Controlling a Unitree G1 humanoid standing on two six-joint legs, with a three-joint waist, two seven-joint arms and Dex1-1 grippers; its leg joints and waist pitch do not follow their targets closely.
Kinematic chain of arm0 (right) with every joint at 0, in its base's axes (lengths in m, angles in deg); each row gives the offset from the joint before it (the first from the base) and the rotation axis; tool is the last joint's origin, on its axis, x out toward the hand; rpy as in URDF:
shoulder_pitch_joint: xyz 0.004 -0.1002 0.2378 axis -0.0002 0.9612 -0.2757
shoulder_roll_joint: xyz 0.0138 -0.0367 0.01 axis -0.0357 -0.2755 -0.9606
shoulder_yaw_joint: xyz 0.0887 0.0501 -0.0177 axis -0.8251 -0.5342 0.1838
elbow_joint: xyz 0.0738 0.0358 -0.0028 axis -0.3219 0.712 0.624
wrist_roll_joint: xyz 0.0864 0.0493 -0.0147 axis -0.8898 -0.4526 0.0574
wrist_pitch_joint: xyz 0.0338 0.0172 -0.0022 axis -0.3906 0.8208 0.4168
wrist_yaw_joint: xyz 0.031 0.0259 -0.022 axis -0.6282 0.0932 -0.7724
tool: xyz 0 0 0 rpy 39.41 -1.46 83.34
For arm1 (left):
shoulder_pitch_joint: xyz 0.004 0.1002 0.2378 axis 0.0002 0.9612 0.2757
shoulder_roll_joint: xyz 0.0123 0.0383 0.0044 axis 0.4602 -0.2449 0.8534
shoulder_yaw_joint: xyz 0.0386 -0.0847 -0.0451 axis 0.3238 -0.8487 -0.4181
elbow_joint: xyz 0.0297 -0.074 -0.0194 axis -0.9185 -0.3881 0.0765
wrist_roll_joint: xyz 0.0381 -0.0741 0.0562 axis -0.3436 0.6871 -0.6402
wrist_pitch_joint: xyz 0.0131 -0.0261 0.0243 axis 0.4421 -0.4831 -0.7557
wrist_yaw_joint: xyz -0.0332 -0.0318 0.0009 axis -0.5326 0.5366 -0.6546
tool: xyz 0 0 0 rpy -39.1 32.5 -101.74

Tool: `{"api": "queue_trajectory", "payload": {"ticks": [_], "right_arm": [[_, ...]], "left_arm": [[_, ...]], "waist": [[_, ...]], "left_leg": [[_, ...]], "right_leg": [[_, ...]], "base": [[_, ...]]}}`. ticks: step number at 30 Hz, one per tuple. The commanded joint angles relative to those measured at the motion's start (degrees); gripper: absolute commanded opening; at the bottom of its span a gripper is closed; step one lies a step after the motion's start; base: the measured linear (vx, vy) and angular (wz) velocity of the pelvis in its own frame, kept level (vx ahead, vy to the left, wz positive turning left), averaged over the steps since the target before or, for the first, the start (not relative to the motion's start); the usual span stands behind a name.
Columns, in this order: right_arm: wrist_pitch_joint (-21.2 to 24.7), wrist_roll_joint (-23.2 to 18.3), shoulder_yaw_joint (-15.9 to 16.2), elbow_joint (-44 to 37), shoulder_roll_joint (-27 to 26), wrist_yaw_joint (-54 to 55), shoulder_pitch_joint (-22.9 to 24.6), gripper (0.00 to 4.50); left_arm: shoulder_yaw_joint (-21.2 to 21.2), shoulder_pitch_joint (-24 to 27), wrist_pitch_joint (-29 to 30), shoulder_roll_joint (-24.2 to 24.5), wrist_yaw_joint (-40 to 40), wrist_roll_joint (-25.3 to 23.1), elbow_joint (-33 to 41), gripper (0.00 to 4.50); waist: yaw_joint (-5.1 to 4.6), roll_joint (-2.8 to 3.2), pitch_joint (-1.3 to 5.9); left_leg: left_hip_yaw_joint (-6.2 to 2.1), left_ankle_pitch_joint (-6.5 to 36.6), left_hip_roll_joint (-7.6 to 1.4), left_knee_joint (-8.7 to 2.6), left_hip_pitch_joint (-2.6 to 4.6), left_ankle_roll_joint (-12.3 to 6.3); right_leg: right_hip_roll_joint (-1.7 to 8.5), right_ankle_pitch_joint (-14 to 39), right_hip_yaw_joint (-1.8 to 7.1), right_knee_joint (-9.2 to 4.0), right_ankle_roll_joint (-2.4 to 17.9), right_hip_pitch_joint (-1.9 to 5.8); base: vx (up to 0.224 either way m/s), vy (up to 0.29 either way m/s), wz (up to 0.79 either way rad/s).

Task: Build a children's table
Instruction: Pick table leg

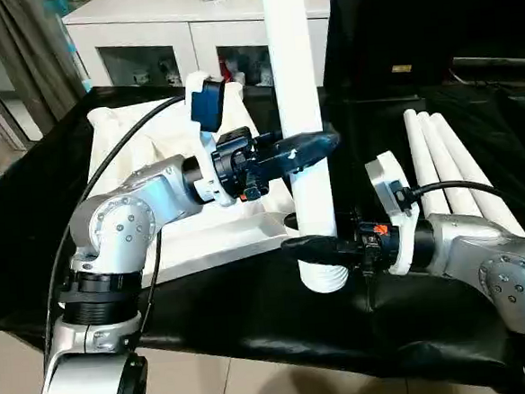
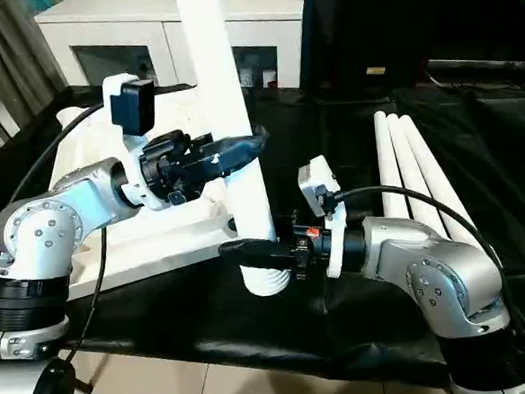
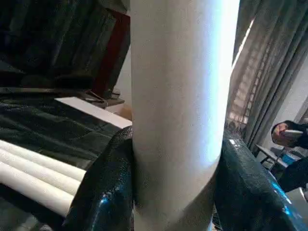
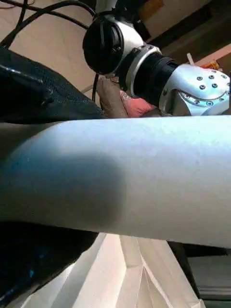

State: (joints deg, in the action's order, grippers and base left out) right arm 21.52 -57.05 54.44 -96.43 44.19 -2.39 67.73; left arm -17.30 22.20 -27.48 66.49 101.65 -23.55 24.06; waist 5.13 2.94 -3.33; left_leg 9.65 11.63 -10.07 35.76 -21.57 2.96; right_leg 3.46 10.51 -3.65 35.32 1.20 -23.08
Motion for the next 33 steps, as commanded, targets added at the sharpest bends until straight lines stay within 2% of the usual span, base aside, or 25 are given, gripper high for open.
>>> {"api": "queue_trajectory", "payload": {"ticks": [1,2,4,5,6,7,9,10,11,13,14,15,16,18,20,21,22,24,28,30,31,33], "right_arm": [[0.7,0.3,-0.2,0.3,-0.2,1.9,-0.1,2.07],[-0.1,1.7,0.1,0.3,-0.9,3.9,0.0,2.06],[-0.6,2.7,0.2,0.3,-1.2,5.1,0.0,2.05],[-3.6,8.9,2.1,1.1,-3.0,11.5,-0.8,2.04],[-4.5,10.8,2.7,1.3,-3.5,13.4,-1.1,2.04],[-6.1,13.6,3.4,1.7,-4.6,16.5,-1.5,2.04],[-6.2,15.5,3.9,2.0,-5.7,19.6,-1.9,2.04],[-6.7,18.6,5.3,1.5,-8.2,24.8,-2.3,2.03],[-6.3,20.9,7.1,0.6,-10.1,28.9,-2.3,2.03],[-6.1,22.7,8.4,0.2,-11.8,32.0,-2.2,2.02],[-5.7,24.0,10.0,-0.2,-11.9,32.8,-2.3,2.02],[-5.2,25.0,11.2,-0.5,-11.9,33.3,-2.3,2.02],[-4.8,25.8,11.7,-0.6,-12.5,34.5,-2.5,2.02],[-4.7,26.5,11.9,-0.5,-13.3,35.5,-2.5,2.01],[-3.8,27.6,11.0,-0.1,-16.1,39.1,-3.0,2.01],[-3.8,28.4,10.5,0.2,-17.4,41.0,-3.4,2.01],[-3.9,29.1,10.2,0.6,-18.4,42.5,-3.5,2.01],[-4.1,29.5,10.2,0.7,-18.7,43.2,-3.6,2.01],[-4.8,29.7,10.6,0.7,-18.4,43.1,-3.7,2.00],[-6.4,31.6,11.2,0.8,-18.2,43.5,-4.0,2.00],[-6.9,31.8,11.2,0.9,-18.3,43.4,-4.0,2.56],[-6.6,29.1,9.7,0.5,-19.3,41.5,-3.6,2.70]], "left_arm": [[-1.3,-1.8,-0.5,-1.1,-3.2,-0.3,-1.2,2.57],[-2.4,-2.4,-1.3,-2.3,-6.9,-1.4,-2.8,2.57],[-2.8,-2.5,-2.1,-2.7,-8.2,-2.0,-3.2,2.77],[-2.8,-2.1,-4.7,-4.0,-15.7,-6.8,-2.9,2.92],[-2.5,-2.0,-5.4,-4.4,-18.4,-8.7,-2.6,2.99],[-1.8,-1.9,-5.3,-4.7,-22.8,-11.8,-2.5,3.00],[-1.4,-1.8,-4.8,-4.9,-26.2,-13.8,-2.3,3.23],[-0.8,-0.9,-4.5,-5.7,-31.1,-16.7,-1.4,3.33],[-1.1,0.0,-4.0,-7.2,-34.5,-17.4,-0.5,3.37],[-1.1,0.4,-4.6,-8.6,-36.7,-17.8,-0.3,3.37],[-1.4,0.4,-4.8,-9.5,-38.0,-17.8,-0.8,3.37],[-1.7,0.3,-4.9,-10.1,-38.9,-17.8,-1.1,3.21],[-2.2,0.1,-5.0,-10.5,-40.4,-18.2,-1.7,3.13],[-2.5,0.0,-5.1,-11.0,-41.7,-18.7,-2.0,3.05],[-5.2,-0.9,-5.3,-12.6,-45.1,-18.3,-3.2,2.92],[-7.4,-1.5,-5.3,-13.8,-47.6,-17.5,-4.0,2.69],[-8.5,-1.7,-5.8,-14.5,-49.3,-17.6,-4.5,2.69],[-8.9,-1.8,-6.5,-15.0,-50.1,-17.9,-4.6,2.65],[-9.3,-1.9,-6.4,-15.8,-50.0,-16.4,-4.3,2.27],[-9.5,-2.2,-6.8,-15.9,-48.9,-15.8,-4.5,2.17],[-9.4,-2.2,-6.7,-15.9,-48.6,-15.6,-4.5,2.08],[-8.8,-2.0,-6.0,-15.6,-46.9,-15.4,-3.9,1.99]], "waist": [[0.06,-0.36,4.40],[0.09,-0.32,4.41],[0.12,-0.41,4.44],[-0.04,-0.28,4.38],[-0.20,-0.20,4.26],[-0.28,-0.38,4.39],[-0.46,-0.46,4.39],[-0.52,-0.33,4.41],[-0.73,-0.37,4.40],[-0.78,-0.53,4.46],[-0.75,-0.47,4.44],[-0.68,-0.37,4.51],[-0.67,-0.19,4.46],[-0.78,-0.18,4.39],[-0.73,0.12,4.37],[-0.82,0.05,4.36],[-0.94,0.09,4.36],[-0.92,0.08,4.39],[-0.86,0.09,4.44],[-0.88,0.18,4.42],[-0.92,0.06,4.39],[-1.07,0.09,4.32]], "left_leg": [[-0.84,3.3,-2.29,-3.81,0.26,-1.91],[-0.79,3.3,-2.16,-3.71,0.28,-1.88],[-0.87,3.3,-2.19,-3.75,0.23,-1.57],[-0.97,3.4,-2.38,-3.81,0.18,-0.96],[-1.03,3.7,-2.41,-3.90,0.20,-0.50],[-0.98,3.9,-2.31,-3.84,0.33,0.00],[-0.96,4.0,-2.11,-3.89,0.22,0.26],[-1.01,3.5,-2.15,-3.91,0.21,0.24],[-1.05,3.2,-2.18,-3.95,0.23,0.34],[-0.98,3.0,-2.07,-3.89,0.17,0.24],[-0.96,3.2,-2.06,-3.95,0.13,-0.06],[-1.06,2.9,-2.18,-3.94,0.15,0.11],[-1.07,3.0,-2.19,-3.95,0.22,0.23],[-1.06,4.1,-2.18,-4.03,0.26,0.16],[-1.11,4.3,-2.10,-4.05,0.12,0.27],[-1.04,4.4,-2.10,-4.03,0.16,0.37],[-1.09,4.7,-2.04,-4.03,0.19,0.65],[-1.22,5.0,-2.13,-4.15,0.18,0.84],[-1.19,4.6,-2.11,-4.09,0.16,0.69],[-1.18,4.7,-2.11,-4.09,0.16,0.64],[-1.13,4.7,-2.04,-4.07,0.09,0.65],[-1.13,5.6,-2.08,-4.16,0.14,0.29]], "right_leg": [[4.04,10.8,2.67,-4.00,10.2,3.46],[4.06,10.6,2.64,-4.10,10.4,3.50],[4.16,10.6,2.61,-4.12,10.5,3.64],[4.13,10.4,2.62,-4.16,10.2,3.45],[4.07,10.8,2.57,-4.23,9.9,3.39],[4.09,11.1,2.62,-4.23,9.3,3.51],[4.03,11.9,2.62,-4.29,8.4,3.71],[4.02,11.5,2.66,-4.18,8.2,3.58],[3.91,10.6,2.61,-4.21,8.2,3.50],[3.96,10.1,2.67,-4.13,8.5,3.61],[3.95,9.9,2.70,-4.18,8.7,3.52],[3.93,9.5,2.66,-4.03,8.8,3.56],[3.89,8.8,2.70,-4.00,8.7,3.44],[3.88,9.2,2.71,-4.14,8.5,3.38],[3.93,9.0,2.72,-4.16,8.5,3.43],[3.86,8.8,2.73,-4.21,8.5,3.34],[3.84,8.4,2.70,-4.18,8.8,3.35],[3.97,8.5,2.71,-4.19,8.5,3.46],[3.96,6.2,2.75,-4.00,8.4,3.53],[3.96,6.2,2.74,-4.02,8.5,3.49],[4.00,6.3,2.74,-4.08,8.5,3.53],[4.00,7.4,2.75,-4.18,8.4,3.48]], "base": [[0.000,0.000,0.00],[0.000,0.000,0.00],[0.000,0.000,0.00],[0.000,0.000,0.00],[0.000,0.000,0.00],[0.000,0.000,0.00],[0.000,0.000,0.00],[0.000,0.000,0.00],[0.000,0.000,0.00],[0.000,0.000,0.00],[0.000,0.000,0.00],[0.000,0.000,0.00],[0.000,0.000,0.00],[0.000,0.000,0.00],[0.000,0.000,0.00],[0.000,0.000,0.00],[0.000,0.000,0.00],[0.000,0.000,0.00],[0.000,0.000,0.00],[0.000,0.000,0.00],[0.000,0.000,0.00],[0.000,0.000,0.00]]}}
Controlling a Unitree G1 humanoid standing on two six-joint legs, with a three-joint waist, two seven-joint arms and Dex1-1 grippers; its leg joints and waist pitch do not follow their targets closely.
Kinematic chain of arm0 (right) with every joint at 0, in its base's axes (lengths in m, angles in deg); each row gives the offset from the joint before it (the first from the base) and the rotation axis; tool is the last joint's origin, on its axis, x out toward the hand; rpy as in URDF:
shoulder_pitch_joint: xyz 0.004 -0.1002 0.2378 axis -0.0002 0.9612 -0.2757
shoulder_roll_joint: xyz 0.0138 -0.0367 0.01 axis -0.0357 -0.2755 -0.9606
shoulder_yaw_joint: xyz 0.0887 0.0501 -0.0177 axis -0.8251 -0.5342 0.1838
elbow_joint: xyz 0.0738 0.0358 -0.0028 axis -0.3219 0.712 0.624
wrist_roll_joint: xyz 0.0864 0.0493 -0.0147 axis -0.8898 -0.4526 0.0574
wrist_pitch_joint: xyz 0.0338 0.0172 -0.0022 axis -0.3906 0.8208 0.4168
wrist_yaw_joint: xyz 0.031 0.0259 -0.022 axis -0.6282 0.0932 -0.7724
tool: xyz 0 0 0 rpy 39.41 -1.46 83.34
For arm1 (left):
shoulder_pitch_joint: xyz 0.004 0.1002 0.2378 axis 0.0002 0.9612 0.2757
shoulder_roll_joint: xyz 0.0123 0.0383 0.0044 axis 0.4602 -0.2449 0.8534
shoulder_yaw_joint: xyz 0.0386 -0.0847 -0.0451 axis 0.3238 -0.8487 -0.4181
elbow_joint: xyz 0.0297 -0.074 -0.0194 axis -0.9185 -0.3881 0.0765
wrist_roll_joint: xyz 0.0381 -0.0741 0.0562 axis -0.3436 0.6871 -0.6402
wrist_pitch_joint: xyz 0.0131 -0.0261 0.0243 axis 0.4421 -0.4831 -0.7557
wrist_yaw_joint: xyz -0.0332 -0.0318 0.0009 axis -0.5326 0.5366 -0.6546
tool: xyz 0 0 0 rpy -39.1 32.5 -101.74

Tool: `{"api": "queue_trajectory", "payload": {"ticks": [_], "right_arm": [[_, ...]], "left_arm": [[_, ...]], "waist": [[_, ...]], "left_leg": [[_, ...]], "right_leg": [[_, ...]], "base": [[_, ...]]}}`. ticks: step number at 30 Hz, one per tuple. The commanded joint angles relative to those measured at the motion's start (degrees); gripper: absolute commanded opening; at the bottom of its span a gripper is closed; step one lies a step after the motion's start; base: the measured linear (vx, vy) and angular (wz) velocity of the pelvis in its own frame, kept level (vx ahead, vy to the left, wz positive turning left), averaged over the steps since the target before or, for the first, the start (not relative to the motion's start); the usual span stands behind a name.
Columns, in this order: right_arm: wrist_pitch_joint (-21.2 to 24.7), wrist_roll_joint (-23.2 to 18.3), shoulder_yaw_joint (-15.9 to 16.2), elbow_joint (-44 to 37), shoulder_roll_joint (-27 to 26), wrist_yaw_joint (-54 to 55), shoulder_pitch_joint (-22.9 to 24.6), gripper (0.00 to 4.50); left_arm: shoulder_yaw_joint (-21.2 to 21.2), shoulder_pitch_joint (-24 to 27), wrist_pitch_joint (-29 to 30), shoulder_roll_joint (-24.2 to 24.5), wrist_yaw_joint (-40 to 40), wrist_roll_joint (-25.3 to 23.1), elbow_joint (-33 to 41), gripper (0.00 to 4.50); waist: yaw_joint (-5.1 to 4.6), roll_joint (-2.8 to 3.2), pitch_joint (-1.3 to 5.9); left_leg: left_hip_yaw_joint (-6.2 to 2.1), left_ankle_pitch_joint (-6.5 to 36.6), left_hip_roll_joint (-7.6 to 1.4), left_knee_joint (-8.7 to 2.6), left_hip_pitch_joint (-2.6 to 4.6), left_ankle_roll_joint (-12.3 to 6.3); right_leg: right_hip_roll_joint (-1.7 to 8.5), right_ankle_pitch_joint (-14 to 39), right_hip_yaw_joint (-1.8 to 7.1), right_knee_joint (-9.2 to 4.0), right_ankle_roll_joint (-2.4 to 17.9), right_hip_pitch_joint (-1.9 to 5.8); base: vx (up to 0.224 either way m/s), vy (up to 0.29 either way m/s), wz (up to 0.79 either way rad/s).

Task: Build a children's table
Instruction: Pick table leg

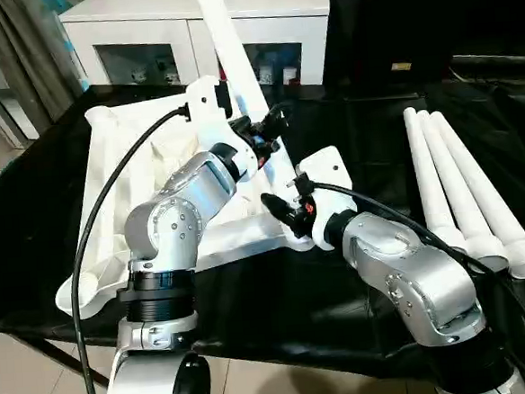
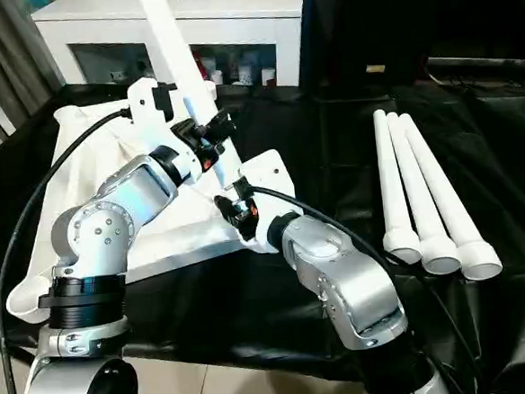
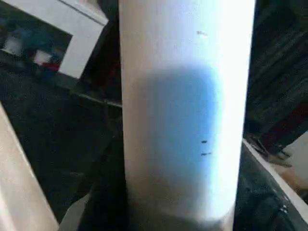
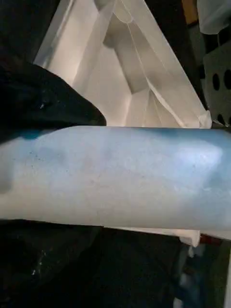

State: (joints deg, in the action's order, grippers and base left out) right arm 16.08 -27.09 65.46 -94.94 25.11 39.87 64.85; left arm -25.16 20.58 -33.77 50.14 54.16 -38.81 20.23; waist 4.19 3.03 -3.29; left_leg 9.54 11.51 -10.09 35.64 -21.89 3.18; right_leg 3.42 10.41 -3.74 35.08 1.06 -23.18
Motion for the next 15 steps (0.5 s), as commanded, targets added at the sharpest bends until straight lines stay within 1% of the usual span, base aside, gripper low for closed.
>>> {"api": "queue_trajectory", "payload": {"ticks": [1,2,3,4,5,6,7,8,9,10,11,12,13,14,15], "right_arm": [[-0.7,-2.4,-2.0,-1.3,-0.5,-1.9,-0.5,2.70],[0.4,-5.3,-3.6,-2.2,0.4,-4.7,-0.4,2.70],[1.1,-7.0,-4.4,-2.8,1.8,-7.0,-0.4,2.94],[1.6,-8.1,-4.9,-3.2,2.8,-8.6,-0.4,3.03],[2.2,-10.1,-5.9,-3.7,5.3,-12.1,-0.4,3.06],[2.6,-11.3,-6.6,-4.0,6.9,-14.4,-0.3,3.06],[3.2,-13.5,-7.8,-4.3,9.2,-17.9,0.1,3.06],[4.1,-15.6,-9.4,-4.3,11.3,-21.1,0.3,3.06],[4.1,-15.6,-9.4,-4.3,11.3,-21.1,0.3,3.06],[5.3,-17.8,-11.1,-4.0,13.1,-24.1,0.4,3.06],[5.9,-19.1,-12.0,-3.8,14.0,-25.6,0.3,3.06],[7.0,-20.9,-13.2,-3.4,15.3,-27.8,0.1,3.06],[8.3,-22.8,-14.4,-3.0,16.5,-29.7,-0.1,3.06],[9.0,-24.4,-15.2,-2.5,17.5,-31.3,-0.3,3.06],[9.8,-25.8,-15.3,-1.8,18.9,-33.0,-0.7,3.06]], "left_arm": [[-0.9,-0.4,0.6,0.8,1.4,0.2,0.3,1.93],[0.1,-0.3,1.1,1.7,4.0,0.9,0.7,1.93],[1.0,-0.2,1.3,2.6,6.3,1.3,1.0,1.90],[1.7,-0.1,1.4,3.2,7.9,1.6,1.2,1.89],[3.2,0.0,2.0,4.7,11.4,2.3,1.7,1.88],[4.2,0.1,2.4,5.7,13.7,2.7,2.0,1.87],[5.3,0.1,3.0,7.1,17.1,3.5,2.3,1.87],[6.7,0.2,3.4,8.7,21.1,4.1,2.6,1.87],[6.7,0.2,3.4,8.7,21.1,4.1,2.6,1.87],[7.8,0.1,3.9,10.2,25.0,4.7,2.8,1.86],[8.2,0.0,4.3,10.9,27.0,5.3,2.9,1.86],[8.7,-0.1,5.1,11.9,30.3,6.2,3.0,1.86],[9.1,-0.3,6.0,12.8,33.7,7.6,3.5,1.86],[9.4,-0.3,6.5,13.6,36.6,8.7,4.0,1.86],[9.6,-0.5,7.1,14.1,40.0,10.8,4.8,1.86]], "waist": [[-0.15,0.00,4.31],[-0.18,0.04,4.31],[-0.15,0.02,4.31],[-0.08,0.03,4.36],[-0.03,-0.09,4.36],[0.10,-0.03,4.40],[0.25,-0.03,4.43],[0.50,-0.22,4.47],[0.62,-0.18,4.46],[0.71,-0.17,4.44],[0.90,-0.33,4.53],[0.91,-0.28,4.49],[0.97,-0.30,4.47],[0.92,-0.45,4.42],[0.99,-0.41,4.44]], "left_leg": [[-1.06,5.8,-2.10,-4.06,0.46,0.07],[-1.11,5.9,-2.13,-4.09,0.48,-0.25],[-1.15,5.8,-2.17,-4.11,0.53,-0.33],[-1.13,5.2,-2.18,-4.03,0.57,-0.57],[-1.08,5.1,-2.23,-4.01,0.65,-0.80],[-1.07,4.8,-2.21,-3.95,0.64,-1.00],[-0.99,4.1,-2.29,-3.89,0.65,-1.41],[-0.94,3.8,-2.25,-3.83,0.61,-1.85],[-0.93,3.6,-2.22,-3.77,0.56,-2.08],[-0.86,3.1,-2.31,-3.73,0.48,-2.29],[-0.84,2.9,-2.22,-3.68,0.46,-2.85],[-0.83,2.9,-2.34,-3.68,0.49,-2.85],[-0.73,3.2,-2.21,-3.63,0.56,-3.10],[-0.71,3.3,-2.22,-3.66,0.50,-3.18],[-0.75,3.4,-2.24,-3.66,0.52,-3.14]], "right_leg": [[4.03,7.6,2.83,-3.91,8.3,3.64],[4.11,7.6,2.82,-3.91,8.3,3.68],[4.04,7.5,2.79,-3.90,8.2,3.73],[4.06,6.9,2.84,-3.76,8.2,3.71],[3.96,6.5,2.82,-3.74,8.4,3.73],[4.02,6.2,2.86,-3.66,8.5,3.76],[4.02,5.5,2.89,-3.56,8.8,3.66],[4.08,5.2,2.93,-3.48,9.3,3.84],[4.11,5.1,2.94,-3.40,9.6,3.81],[4.23,4.9,2.92,-3.43,10.3,3.73],[4.32,5.2,2.91,-3.33,10.7,3.95],[4.27,5.4,2.91,-3.30,10.9,3.77],[4.26,6.4,2.88,-3.48,11.2,3.82],[4.23,6.9,2.86,-3.54,11.4,3.81],[4.32,7.4,2.83,-3.55,11.5,3.87]], "base": [[0.000,0.000,0.00],[0.000,0.000,0.00],[0.000,0.000,0.00],[0.000,0.000,0.00],[0.000,0.000,0.00],[0.000,0.000,0.00],[0.000,0.000,0.00],[0.000,0.000,0.00],[0.000,0.000,0.00],[0.000,0.000,0.00],[0.000,0.000,0.00],[0.000,0.000,0.00],[0.000,0.000,0.00],[0.000,0.000,0.00],[0.000,0.000,0.00]]}}
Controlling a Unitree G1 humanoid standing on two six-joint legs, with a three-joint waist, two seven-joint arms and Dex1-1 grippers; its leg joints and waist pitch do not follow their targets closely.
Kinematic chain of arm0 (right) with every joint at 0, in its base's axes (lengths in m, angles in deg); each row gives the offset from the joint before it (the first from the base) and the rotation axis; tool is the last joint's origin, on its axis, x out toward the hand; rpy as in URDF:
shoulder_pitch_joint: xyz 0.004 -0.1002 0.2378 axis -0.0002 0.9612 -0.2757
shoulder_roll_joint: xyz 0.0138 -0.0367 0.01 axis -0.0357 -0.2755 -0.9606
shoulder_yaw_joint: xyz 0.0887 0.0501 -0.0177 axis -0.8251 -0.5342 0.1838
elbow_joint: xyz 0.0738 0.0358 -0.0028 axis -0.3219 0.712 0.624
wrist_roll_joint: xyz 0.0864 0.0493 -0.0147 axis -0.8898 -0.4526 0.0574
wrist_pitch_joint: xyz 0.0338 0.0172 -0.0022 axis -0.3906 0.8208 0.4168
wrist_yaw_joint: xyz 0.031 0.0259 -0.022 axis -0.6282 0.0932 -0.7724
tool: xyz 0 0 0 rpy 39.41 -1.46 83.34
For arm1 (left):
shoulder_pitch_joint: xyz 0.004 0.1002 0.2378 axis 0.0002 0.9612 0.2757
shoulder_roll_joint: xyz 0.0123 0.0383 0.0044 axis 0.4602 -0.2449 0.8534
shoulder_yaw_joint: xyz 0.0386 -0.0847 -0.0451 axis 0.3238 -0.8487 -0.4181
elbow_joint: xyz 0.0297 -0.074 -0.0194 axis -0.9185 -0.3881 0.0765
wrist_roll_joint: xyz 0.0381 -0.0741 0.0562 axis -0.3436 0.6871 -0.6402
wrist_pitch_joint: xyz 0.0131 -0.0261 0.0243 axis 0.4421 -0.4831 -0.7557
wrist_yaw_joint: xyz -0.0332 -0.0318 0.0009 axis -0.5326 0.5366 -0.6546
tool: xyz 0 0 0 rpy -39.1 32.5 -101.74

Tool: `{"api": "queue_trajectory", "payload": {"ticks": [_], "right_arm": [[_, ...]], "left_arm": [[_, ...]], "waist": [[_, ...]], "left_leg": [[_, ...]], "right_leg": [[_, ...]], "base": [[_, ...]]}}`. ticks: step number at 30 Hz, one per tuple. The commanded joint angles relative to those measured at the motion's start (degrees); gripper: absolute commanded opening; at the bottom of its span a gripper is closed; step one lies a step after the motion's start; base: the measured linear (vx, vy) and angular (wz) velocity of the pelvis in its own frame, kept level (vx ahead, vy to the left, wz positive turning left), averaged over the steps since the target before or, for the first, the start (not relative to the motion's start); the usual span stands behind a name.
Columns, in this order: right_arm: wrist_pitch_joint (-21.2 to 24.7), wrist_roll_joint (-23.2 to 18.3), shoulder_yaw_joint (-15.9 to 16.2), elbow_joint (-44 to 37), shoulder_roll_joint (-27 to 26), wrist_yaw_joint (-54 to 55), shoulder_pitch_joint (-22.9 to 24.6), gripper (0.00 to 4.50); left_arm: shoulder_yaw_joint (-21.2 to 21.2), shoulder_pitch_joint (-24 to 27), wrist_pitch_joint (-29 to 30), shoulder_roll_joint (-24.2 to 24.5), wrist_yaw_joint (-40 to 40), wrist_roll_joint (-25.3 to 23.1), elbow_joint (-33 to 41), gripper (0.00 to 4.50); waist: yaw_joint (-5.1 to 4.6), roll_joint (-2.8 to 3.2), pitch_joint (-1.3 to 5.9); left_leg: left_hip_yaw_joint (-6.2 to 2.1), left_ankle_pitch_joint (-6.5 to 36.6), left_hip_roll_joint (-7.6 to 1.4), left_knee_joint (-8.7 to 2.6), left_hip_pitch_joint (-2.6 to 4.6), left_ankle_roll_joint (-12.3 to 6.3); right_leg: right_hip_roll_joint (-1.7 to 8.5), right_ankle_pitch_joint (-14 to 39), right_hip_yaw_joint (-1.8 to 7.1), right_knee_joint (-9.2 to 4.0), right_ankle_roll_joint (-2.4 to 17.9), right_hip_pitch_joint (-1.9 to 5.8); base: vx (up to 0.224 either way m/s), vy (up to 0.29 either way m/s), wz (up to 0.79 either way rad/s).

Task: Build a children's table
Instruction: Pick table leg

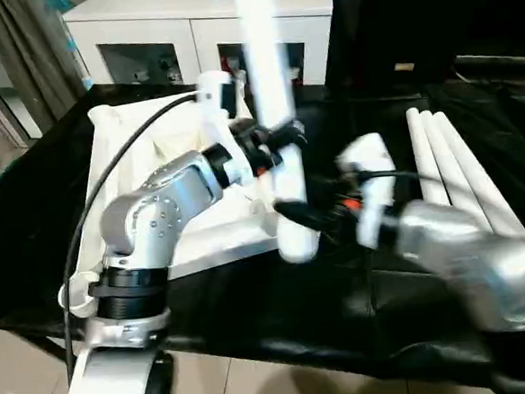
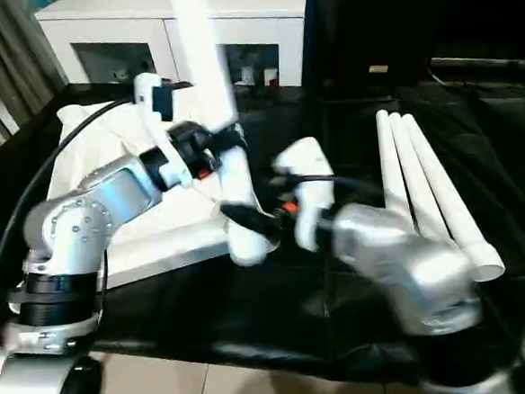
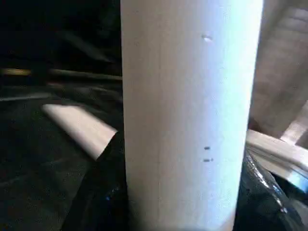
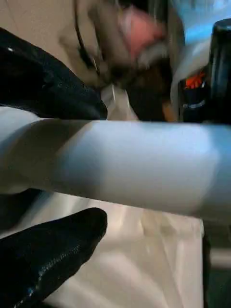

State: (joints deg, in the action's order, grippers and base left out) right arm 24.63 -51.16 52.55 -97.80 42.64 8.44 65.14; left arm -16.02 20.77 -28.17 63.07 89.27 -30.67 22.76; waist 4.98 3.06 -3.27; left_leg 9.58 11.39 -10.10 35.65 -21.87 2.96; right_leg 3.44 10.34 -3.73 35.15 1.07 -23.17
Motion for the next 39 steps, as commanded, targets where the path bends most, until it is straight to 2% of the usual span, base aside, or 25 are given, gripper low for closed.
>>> {"api": "queue_trajectory", "payload": {"ticks": [1,5,6,7,8,11,13,14,15,16,18,19,20,22,23,26,30,31,32,39], "right_arm": [[1.3,-2.0,-2.2,1.3,1.9,-2.0,-1.1,3.06],[1.8,-1.3,0.6,1.4,4.8,-5.3,-0.5,3.06],[2.1,-1.3,0.9,1.4,5.1,-5.7,-0.4,2.78],[2.2,-1.4,1.3,1.0,5.3,-6.1,-0.2,2.78],[2.4,-1.6,1.4,0.8,5.5,-6.5,-0.1,2.71],[2.6,-2.3,1.6,0.7,5.9,-6.8,0.0,2.71],[2.6,-3.1,1.6,1.0,6.1,-7.1,-0.2,2.37],[2.5,-3.1,1.7,1.1,6.2,-7.2,-0.3,2.31],[2.3,-3.0,1.9,1.1,6.3,-7.3,-0.3,2.30],[2.1,-2.9,2.0,1.1,6.5,-7.5,-0.4,2.07],[0.0,-0.7,2.8,1.4,6.5,-7.0,-0.9,1.98],[-0.9,0.1,3.1,1.4,6.5,-6.8,-1.0,1.98],[-1.0,0.1,3.0,1.7,5.9,-6.3,-1.2,2.27],[-0.2,-0.8,2.4,1.7,5.0,-5.7,-1.3,2.27],[0.0,-0.9,2.3,1.6,4.8,-5.4,-1.3,2.63],[0.3,-1.4,2.5,1.1,4.6,-4.7,-1.3,2.80],[0.7,-2.6,2.4,0.6,4.9,-5.5,-1.2,2.88],[0.8,-2.8,2.5,0.5,5.1,-5.8,-1.1,2.88],[1.1,-3.2,2.6,0.3,5.7,-6.5,-1.0,2.88],[3.3,-5.6,3.0,-0.6,6.6,-8.4,-0.3,2.88]], "left_arm": [[0.5,-0.8,1.7,1.3,5.6,3.4,2.5,1.86],[-0.5,-1.4,2.4,-0.1,6.1,6.4,3.6,1.86],[-0.6,-1.5,2.3,-0.4,6.1,6.5,3.6,1.86],[-0.7,-1.6,2.2,-0.6,6.0,6.4,3.5,1.86],[-0.6,-1.7,2.0,-0.5,6.3,6.2,3.3,1.86],[-0.4,-1.8,1.6,-0.2,6.9,5.6,2.8,1.86],[0.1,-1.9,1.3,0.2,7.5,5.0,2.5,1.86],[0.2,-1.9,1.2,0.3,7.5,4.8,2.4,1.86],[0.3,-1.9,1.1,0.4,7.4,4.6,2.3,1.86],[0.4,-1.9,1.1,0.4,7.3,4.4,2.2,1.86],[0.8,-2.1,0.4,0.6,6.3,2.9,1.5,1.86],[0.9,-2.1,0.3,0.6,6.2,2.6,1.4,1.86],[1.1,-2.0,0.2,0.6,6.2,2.5,1.5,1.86],[1.2,-1.8,0.0,0.6,6.1,2.1,1.4,1.86],[1.3,-1.8,-0.1,0.6,6.1,1.9,1.4,1.86],[1.9,-1.7,-0.6,0.8,6.2,1.2,1.1,1.86],[2.5,-1.7,-0.7,1.2,6.9,0.7,1.2,1.86],[2.6,-1.6,-0.7,1.2,7.0,0.6,1.1,1.86],[2.9,-1.5,-0.8,1.2,7.3,0.3,1.2,1.86],[3.8,-1.4,-1.0,1.4,8.0,0.0,1.3,1.86]], "waist": [[0.17,-0.44,4.36],[0.27,-0.59,4.23],[0.30,-0.59,4.24],[0.27,-0.99,4.22],[0.34,-0.78,4.22],[0.33,-0.86,4.24],[0.43,-1.05,4.27],[0.43,-0.94,4.27],[0.42,-0.95,4.28],[0.43,-0.90,4.29],[0.42,-0.97,4.36],[0.42,-0.99,4.40],[0.40,-1.03,4.43],[0.39,-1.05,4.43],[0.40,-1.02,4.40],[0.34,-0.85,4.35],[0.34,-0.90,4.31],[0.37,-0.70,4.36],[0.33,-0.88,4.38],[0.41,-0.90,4.41]], "left_leg": [[-0.76,3.7,-2.25,-3.68,0.45,-2.88],[-0.69,4.8,-2.31,-3.68,0.58,-2.11],[-0.70,4.8,-2.31,-3.68,0.58,-2.11],[-0.68,4.9,-2.28,-3.72,0.55,-2.13],[-0.74,4.9,-2.29,-3.74,0.56,-2.06],[-0.74,4.7,-2.19,-3.71,0.49,-2.08],[-0.73,4.3,-2.17,-3.73,0.45,-2.19],[-0.73,4.2,-2.17,-3.68,0.42,-2.19],[-0.74,4.2,-2.17,-3.68,0.39,-2.21],[-0.75,4.2,-2.22,-3.69,0.46,-2.20],[-0.80,3.5,-2.33,-3.71,0.43,-2.20],[-0.76,3.3,-2.28,-3.68,0.38,-2.24],[-0.72,3.3,-2.25,-3.64,0.37,-2.37],[-0.70,3.1,-2.15,-3.61,0.27,-2.64],[-0.71,3.0,-2.16,-3.62,0.26,-2.66],[-0.70,3.6,-2.21,-3.67,0.42,-2.38],[-0.75,4.3,-2.24,-3.76,0.47,-2.11],[-0.76,4.2,-2.24,-3.72,0.47,-2.10],[-0.72,3.9,-2.22,-3.69,0.41,-2.17],[-0.73,3.7,-2.21,-3.64,0.34,-2.61]], "right_leg": [[4.30,8.2,2.79,-3.66,11.5,3.82],[4.24,11.9,2.75,-4.07,10.7,3.68],[4.26,12.2,2.74,-4.14,10.5,3.67],[4.26,13.1,2.71,-4.28,10.2,3.65],[4.30,13.9,2.68,-4.31,9.9,3.60],[4.21,15.1,2.66,-4.46,9.0,3.56],[4.24,15.7,2.65,-4.51,8.5,3.54],[4.20,15.8,2.61,-4.50,8.3,3.45],[4.20,15.8,2.61,-4.50,8.3,3.47],[4.20,15.9,2.60,-4.54,8.3,3.38],[4.13,14.3,2.61,-4.32,8.5,3.37],[4.20,13.6,2.62,-4.25,8.7,3.45],[4.22,13.1,2.65,-4.18,8.9,3.45],[4.21,12.9,2.63,-4.17,9.0,3.55],[4.21,13.1,2.60,-4.20,9.0,3.49],[4.15,13.8,2.60,-4.35,8.9,3.39],[4.15,14.5,2.58,-4.37,8.7,3.42],[4.19,14.3,2.61,-4.32,8.8,3.44],[4.15,13.7,2.63,-4.33,8.8,3.49],[4.20,13.4,2.59,-4.27,9.1,3.60]], "base": [[0.000,0.000,0.00],[0.000,0.000,0.00],[0.000,0.000,0.00],[0.000,0.000,0.00],[0.000,0.000,0.00],[0.000,0.000,0.00],[0.000,0.000,0.00],[0.000,0.000,0.00],[0.000,0.000,0.00],[0.000,0.000,0.00],[0.000,0.000,0.00],[0.000,0.000,0.00],[0.000,0.000,0.00],[0.000,0.000,0.00],[0.000,0.000,0.00],[0.000,0.000,0.00],[0.000,0.000,0.00],[0.000,0.000,0.00],[0.000,0.000,0.00],[0.000,0.000,0.00]]}}
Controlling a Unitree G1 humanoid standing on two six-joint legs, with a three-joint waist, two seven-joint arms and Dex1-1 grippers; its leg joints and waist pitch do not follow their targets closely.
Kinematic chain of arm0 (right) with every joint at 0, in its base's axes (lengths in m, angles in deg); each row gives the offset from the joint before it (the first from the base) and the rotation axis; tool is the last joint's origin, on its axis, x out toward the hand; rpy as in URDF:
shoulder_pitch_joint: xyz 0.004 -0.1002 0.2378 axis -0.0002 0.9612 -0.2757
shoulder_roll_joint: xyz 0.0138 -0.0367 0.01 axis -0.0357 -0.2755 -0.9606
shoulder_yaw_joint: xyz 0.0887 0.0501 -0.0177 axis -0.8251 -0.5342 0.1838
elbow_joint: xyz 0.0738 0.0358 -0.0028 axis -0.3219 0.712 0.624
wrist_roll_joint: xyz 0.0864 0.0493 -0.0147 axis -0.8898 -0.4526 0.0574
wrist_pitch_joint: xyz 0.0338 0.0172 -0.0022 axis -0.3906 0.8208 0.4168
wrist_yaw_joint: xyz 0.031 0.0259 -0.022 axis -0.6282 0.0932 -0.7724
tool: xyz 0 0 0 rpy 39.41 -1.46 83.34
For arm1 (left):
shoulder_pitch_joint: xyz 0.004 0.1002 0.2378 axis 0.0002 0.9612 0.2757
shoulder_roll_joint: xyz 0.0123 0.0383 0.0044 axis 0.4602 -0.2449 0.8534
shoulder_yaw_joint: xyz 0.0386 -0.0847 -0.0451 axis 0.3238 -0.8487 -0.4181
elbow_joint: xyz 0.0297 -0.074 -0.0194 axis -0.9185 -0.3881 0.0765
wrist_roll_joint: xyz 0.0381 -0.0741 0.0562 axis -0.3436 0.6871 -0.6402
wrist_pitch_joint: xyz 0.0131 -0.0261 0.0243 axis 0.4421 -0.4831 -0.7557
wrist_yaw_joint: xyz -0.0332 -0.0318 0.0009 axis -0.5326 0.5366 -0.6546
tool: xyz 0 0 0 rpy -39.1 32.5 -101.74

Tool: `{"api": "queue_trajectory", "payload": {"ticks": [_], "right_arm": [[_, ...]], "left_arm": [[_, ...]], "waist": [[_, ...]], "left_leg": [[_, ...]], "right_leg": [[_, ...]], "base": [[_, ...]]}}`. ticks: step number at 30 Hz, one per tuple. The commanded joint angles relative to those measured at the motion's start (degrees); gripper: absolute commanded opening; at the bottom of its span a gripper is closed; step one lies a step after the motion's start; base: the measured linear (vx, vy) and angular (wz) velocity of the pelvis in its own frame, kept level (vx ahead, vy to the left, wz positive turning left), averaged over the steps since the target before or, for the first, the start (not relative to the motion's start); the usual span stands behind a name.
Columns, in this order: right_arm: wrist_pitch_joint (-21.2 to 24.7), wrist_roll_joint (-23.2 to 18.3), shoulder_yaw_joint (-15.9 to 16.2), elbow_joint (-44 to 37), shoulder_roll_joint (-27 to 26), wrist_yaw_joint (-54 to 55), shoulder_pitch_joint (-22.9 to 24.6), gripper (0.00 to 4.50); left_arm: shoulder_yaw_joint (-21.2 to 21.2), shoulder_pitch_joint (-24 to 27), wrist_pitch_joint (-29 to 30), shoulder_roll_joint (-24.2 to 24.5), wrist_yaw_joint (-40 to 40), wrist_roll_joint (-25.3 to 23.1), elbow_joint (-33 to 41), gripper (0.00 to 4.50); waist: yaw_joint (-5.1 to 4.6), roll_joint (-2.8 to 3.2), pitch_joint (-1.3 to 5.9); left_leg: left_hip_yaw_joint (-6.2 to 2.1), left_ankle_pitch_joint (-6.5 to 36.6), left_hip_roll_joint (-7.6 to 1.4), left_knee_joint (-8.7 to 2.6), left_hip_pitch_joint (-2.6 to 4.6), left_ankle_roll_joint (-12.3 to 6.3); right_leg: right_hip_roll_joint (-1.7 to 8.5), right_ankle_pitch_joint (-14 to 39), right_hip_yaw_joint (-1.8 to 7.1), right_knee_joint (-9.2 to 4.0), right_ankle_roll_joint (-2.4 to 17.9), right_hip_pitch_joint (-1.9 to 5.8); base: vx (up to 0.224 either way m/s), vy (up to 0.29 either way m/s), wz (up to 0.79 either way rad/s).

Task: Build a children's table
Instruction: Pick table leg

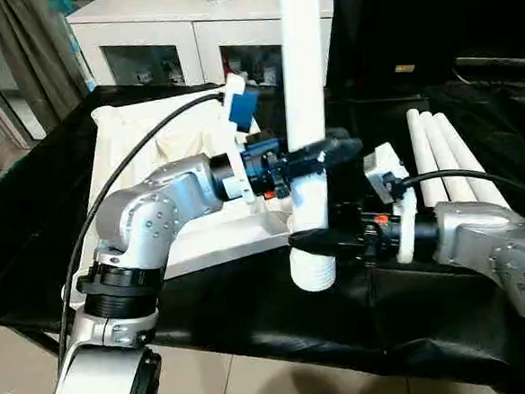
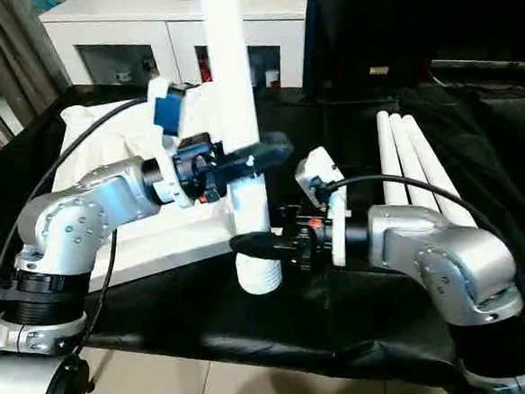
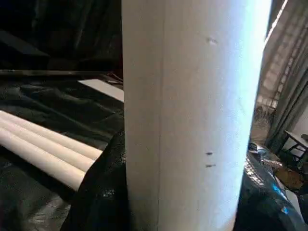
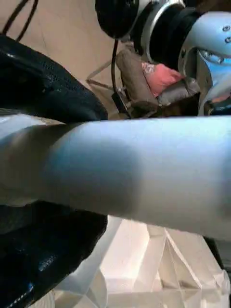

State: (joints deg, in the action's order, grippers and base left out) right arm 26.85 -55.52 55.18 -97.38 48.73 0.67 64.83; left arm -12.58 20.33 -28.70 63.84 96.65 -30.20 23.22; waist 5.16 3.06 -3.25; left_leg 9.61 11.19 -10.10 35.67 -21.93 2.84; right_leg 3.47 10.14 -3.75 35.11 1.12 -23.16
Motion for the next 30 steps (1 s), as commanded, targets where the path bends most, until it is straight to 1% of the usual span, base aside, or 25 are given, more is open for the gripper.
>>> {"api": "queue_trajectory", "payload": {"ticks": [1,4,7,8,9,13,19,23,24,25,26,28,29,30], "right_arm": [[1.3,-1.4,0.5,-1.1,0.6,-0.8,0.2,2.88],[1.9,-2.2,0.8,-1.3,0.7,-1.2,0.4,2.88],[1.9,-2.3,1.1,-1.3,0.7,-1.4,0.7,2.88],[1.9,-2.3,1.1,-1.3,0.7,-1.4,0.8,2.88],[1.9,-2.1,1.2,-1.2,0.7,-1.4,0.8,2.88],[1.9,-2.0,1.5,-1.1,0.6,-1.2,0.9,2.88],[1.2,-1.2,2.3,-0.5,-0.1,-0.5,0.9,2.88],[0.8,-1.1,2.1,-0.4,-0.6,-0.1,0.9,2.88],[0.7,-1.0,2.0,-0.3,-0.7,0.1,0.8,2.71],[0.7,-1.0,2.0,-0.3,-0.7,0.1,0.8,2.61],[0.6,-1.1,1.9,-0.3,-0.8,0.1,0.7,2.61],[0.5,-1.1,1.8,-0.2,-0.7,0.2,0.7,2.41],[0.4,-1.2,1.6,-0.2,-0.7,0.3,0.6,2.29],[0.4,-1.3,1.4,0.0,-0.7,0.4,0.5,2.29]], "left_arm": [[0.5,-0.9,-0.5,0.7,0.7,-0.4,0.9,1.86],[0.7,-1.0,-0.5,0.5,0.9,-0.7,1.0,1.86],[0.9,-1.0,-0.6,0.4,1.0,-0.8,0.9,1.86],[0.9,-1.0,-0.5,0.4,1.1,-0.8,1.0,1.86],[1.0,-1.0,-0.5,0.4,1.1,-0.8,1.0,1.86],[1.1,-1.1,-0.3,0.3,1.1,-0.5,1.2,1.86],[1.0,-1.0,0.0,-0.2,1.1,-0.1,1.4,1.86],[1.1,-1.0,0.3,0.0,1.6,0.0,1.5,1.86],[1.2,-1.0,0.3,0.0,1.7,0.0,1.5,1.86],[1.2,-1.0,0.3,0.0,1.7,0.0,1.5,1.86],[1.3,-0.9,0.4,0.2,1.9,0.1,1.6,1.86],[1.5,-0.8,0.5,0.3,2.1,0.1,1.7,1.86],[1.6,-0.8,0.6,0.4,2.3,0.0,1.7,1.86],[1.7,-0.6,0.7,0.6,2.6,0.1,1.8,1.86]], "waist": [[0.25,-0.91,4.38],[0.25,-1.01,4.39],[0.27,-0.99,4.36],[0.27,-0.99,4.37],[0.29,-0.84,4.37],[0.28,-0.94,4.40],[0.31,-0.78,4.39],[0.28,-0.81,4.41],[0.26,-0.84,4.41],[0.29,-0.73,4.42],[0.29,-0.77,4.44],[0.29,-0.75,4.44],[0.31,-0.63,4.42],[0.27,-0.67,4.44]], "left_leg": [[-0.76,3.9,-2.22,-3.65,0.43,-2.51],[-0.73,3.9,-2.23,-3.65,0.46,-2.47],[-0.74,4.0,-2.21,-3.65,0.42,-2.25],[-0.74,3.9,-2.22,-3.65,0.41,-2.27],[-0.77,3.9,-2.22,-3.65,0.42,-2.21],[-0.75,3.6,-2.18,-3.62,0.36,-2.34],[-0.78,3.9,-2.22,-3.64,0.40,-2.18],[-0.79,3.9,-2.21,-3.64,0.38,-2.17],[-0.80,3.9,-2.21,-3.65,0.36,-2.17],[-0.81,3.9,-2.21,-3.64,0.39,-2.19],[-0.79,3.9,-2.22,-3.63,0.41,-2.16],[-0.79,3.8,-2.22,-3.65,0.42,-2.15],[-0.81,3.9,-2.26,-3.66,0.45,-2.09],[-0.81,4.0,-2.26,-3.65,0.46,-2.10]], "right_leg": [[4.16,13.8,2.64,-4.27,9.1,3.53],[4.17,14.3,2.63,-4.35,8.9,3.49],[4.18,15.0,2.61,-4.37,8.7,3.50],[4.18,14.8,2.62,-4.38,8.6,3.48],[4.18,14.8,2.61,-4.35,8.7,3.47],[4.13,13.9,2.60,-4.28,8.9,3.52],[4.18,14.2,2.58,-4.34,9.0,3.51],[4.15,14.0,2.59,-4.30,9.0,3.53],[4.15,13.9,2.59,-4.27,9.0,3.54],[4.16,13.9,2.59,-4.28,9.0,3.51],[4.16,13.6,2.60,-4.28,9.1,3.53],[4.15,13.4,2.59,-4.27,9.2,3.53],[4.16,13.4,2.60,-4.23,9.3,3.51],[4.16,13.3,2.60,-4.23,9.3,3.52]], "base": [[0.000,0.000,0.00],[0.000,0.000,0.00],[0.000,0.000,0.00],[0.000,0.000,0.00],[0.000,0.000,0.00],[0.000,0.000,0.00],[0.000,0.000,0.00],[0.000,0.000,0.00],[0.000,0.000,0.00],[0.000,0.000,0.00],[0.000,0.000,0.00],[0.000,0.000,0.00],[0.000,0.000,0.00],[0.000,0.000,0.00]]}}
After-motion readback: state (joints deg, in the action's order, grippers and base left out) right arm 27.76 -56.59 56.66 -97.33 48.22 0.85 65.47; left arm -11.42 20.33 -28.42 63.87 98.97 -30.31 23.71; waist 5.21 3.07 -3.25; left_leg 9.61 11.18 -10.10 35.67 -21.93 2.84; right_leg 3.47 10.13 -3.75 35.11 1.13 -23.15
